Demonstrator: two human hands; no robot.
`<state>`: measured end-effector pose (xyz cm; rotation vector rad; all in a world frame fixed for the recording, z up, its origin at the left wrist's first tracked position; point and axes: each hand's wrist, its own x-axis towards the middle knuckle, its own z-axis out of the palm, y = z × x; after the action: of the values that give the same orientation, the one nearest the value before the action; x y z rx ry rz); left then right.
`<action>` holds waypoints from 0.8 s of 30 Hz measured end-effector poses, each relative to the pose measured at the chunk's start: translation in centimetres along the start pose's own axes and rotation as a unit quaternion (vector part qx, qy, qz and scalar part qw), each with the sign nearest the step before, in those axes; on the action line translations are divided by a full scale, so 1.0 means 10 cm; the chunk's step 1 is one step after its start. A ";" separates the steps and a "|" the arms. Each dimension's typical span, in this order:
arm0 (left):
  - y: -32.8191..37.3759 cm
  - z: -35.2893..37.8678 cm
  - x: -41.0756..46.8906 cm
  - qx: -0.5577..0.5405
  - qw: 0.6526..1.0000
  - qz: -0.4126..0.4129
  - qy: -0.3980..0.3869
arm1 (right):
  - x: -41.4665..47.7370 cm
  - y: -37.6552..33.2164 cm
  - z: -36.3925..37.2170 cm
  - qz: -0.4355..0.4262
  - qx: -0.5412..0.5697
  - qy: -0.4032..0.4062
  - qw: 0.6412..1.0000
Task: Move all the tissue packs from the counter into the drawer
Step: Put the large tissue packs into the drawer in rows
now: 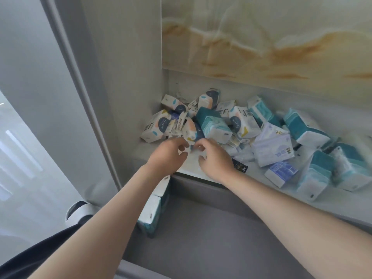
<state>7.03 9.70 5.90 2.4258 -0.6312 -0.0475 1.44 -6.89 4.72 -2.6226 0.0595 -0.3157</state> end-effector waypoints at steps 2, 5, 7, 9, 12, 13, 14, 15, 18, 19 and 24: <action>0.11 0.06 0.10 -0.027 0.999 0.011 0.025 | 0.17 0.16 -0.23 -0.016 -0.046 0.064 0.997; 0.27 0.17 0.28 -0.058 0.997 0.020 0.048 | 0.40 0.43 -0.41 0.034 -0.079 0.067 0.994; 0.41 0.24 0.44 -0.074 0.996 0.006 0.043 | 0.51 0.58 -0.43 0.092 -0.047 0.021 0.994; 0.54 0.34 0.59 -0.102 0.995 -0.021 0.003 | 0.55 0.66 -0.42 0.130 0.018 -0.020 0.991; 0.70 0.46 0.77 -0.177 0.979 -0.092 -0.037 | 0.48 0.71 -0.41 0.138 0.121 -0.029 0.983; 0.73 0.49 0.79 -0.213 0.969 -0.124 -0.020 | 0.45 0.71 -0.43 0.136 0.139 -0.023 0.981; 0.77 0.49 0.80 -0.252 0.955 -0.155 0.007 | 0.41 0.70 -0.45 0.134 0.151 -0.013 0.979; 0.78 0.49 0.80 -0.292 0.938 -0.182 0.031 | 0.37 0.70 -0.48 0.131 0.163 -0.001 0.978; 0.80 0.49 0.73 -0.385 0.893 -0.228 0.051 | 0.22 0.67 -0.55 0.105 0.201 0.028 0.974; 0.79 0.49 0.69 -0.410 0.877 -0.243 0.055 | 0.16 0.66 -0.56 0.097 0.207 0.029 0.973; 0.75 0.36 0.37 -0.485 0.828 -0.278 0.046 | -0.13 0.56 -0.57 0.077 0.248 0.033 0.965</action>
<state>6.48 0.82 7.79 1.5035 0.1796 -0.3891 -1.05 -14.36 6.61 -2.0968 0.1816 -0.3160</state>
